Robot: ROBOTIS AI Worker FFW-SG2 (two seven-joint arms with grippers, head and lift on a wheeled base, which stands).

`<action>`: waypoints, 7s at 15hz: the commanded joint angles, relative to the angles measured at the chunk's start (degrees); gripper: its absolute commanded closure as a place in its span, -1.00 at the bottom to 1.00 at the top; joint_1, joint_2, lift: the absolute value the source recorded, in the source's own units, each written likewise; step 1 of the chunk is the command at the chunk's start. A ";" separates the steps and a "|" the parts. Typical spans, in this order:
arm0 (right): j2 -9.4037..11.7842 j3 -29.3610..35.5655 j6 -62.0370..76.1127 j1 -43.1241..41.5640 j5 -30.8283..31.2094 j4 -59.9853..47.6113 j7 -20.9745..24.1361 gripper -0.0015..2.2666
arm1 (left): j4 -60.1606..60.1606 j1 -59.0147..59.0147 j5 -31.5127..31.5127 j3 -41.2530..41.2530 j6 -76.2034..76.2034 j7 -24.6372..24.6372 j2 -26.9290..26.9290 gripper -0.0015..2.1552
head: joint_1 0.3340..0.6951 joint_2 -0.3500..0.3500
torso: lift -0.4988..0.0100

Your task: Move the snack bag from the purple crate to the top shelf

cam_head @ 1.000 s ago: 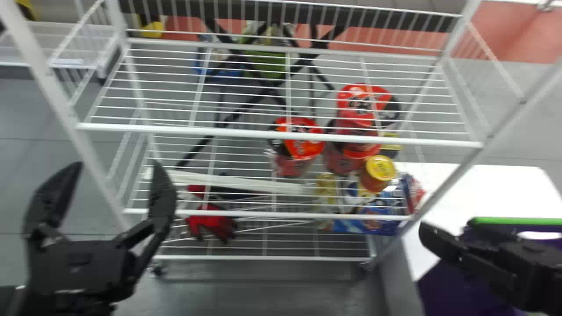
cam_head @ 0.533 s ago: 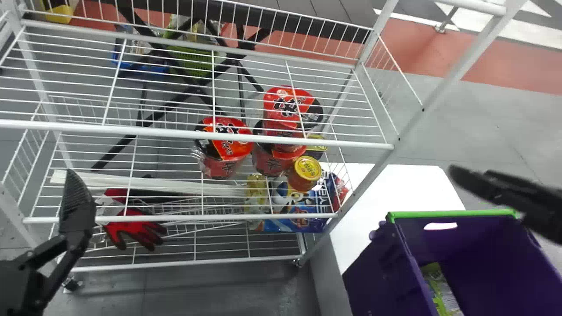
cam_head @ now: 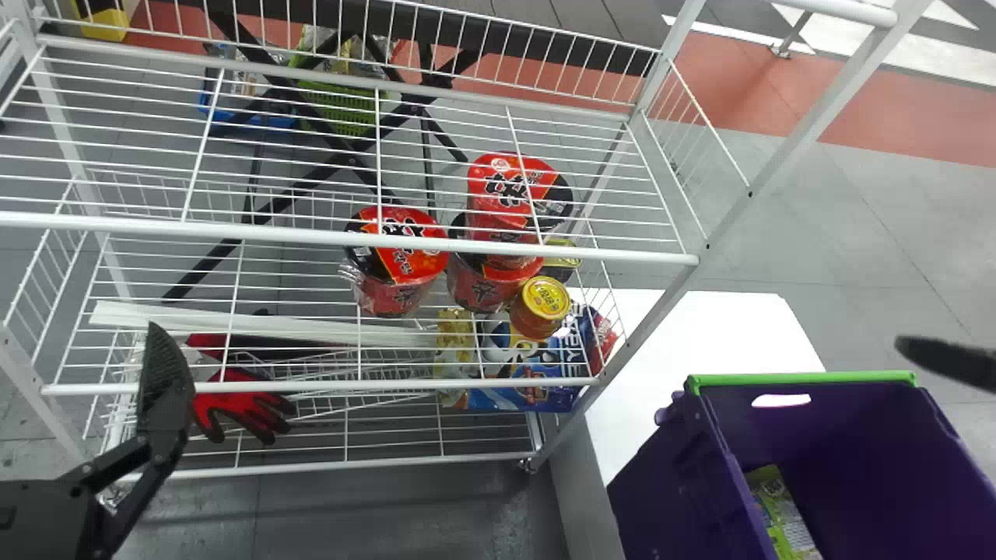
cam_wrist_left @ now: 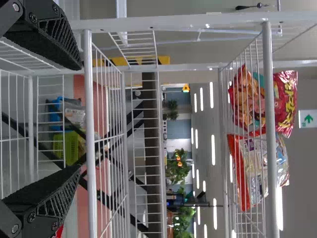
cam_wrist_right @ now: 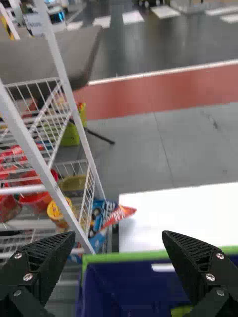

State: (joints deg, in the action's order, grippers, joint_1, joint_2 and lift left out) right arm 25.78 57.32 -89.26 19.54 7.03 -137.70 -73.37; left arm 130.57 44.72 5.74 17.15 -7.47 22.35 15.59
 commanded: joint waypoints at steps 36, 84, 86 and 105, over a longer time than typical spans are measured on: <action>-3.11 -20.32 42.89 11.66 28.30 64.05 -4.95 -0.85 | -7.17 -6.58 -11.45 -4.94 0.93 -4.51 0.14 -0.90 | 1.00 -1.00 | -0.80; -8.64 -20.14 61.00 12.71 19.25 70.03 16.95 0.42 | -9.45 -6.84 -12.85 -5.20 -4.34 -5.65 -0.65 -0.90 | 1.00 -1.00 | -0.77; -8.64 -19.96 61.17 12.71 19.25 70.03 16.95 0.42 | -9.54 -6.75 -12.77 -5.38 -4.52 -5.65 -0.65 -0.90 | 1.00 -1.00 | -0.74; -8.47 -16.45 56.43 14.38 20.21 62.91 13.87 0.42 | -7.70 -5.79 -11.89 -4.58 -3.99 -5.30 -0.65 -0.90 | 1.00 -1.00 | -0.44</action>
State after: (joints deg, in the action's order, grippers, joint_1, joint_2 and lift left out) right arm 17.17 40.87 -32.20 33.91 27.04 -74.15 -59.50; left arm 122.85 38.88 -6.16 12.57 -11.46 17.05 14.91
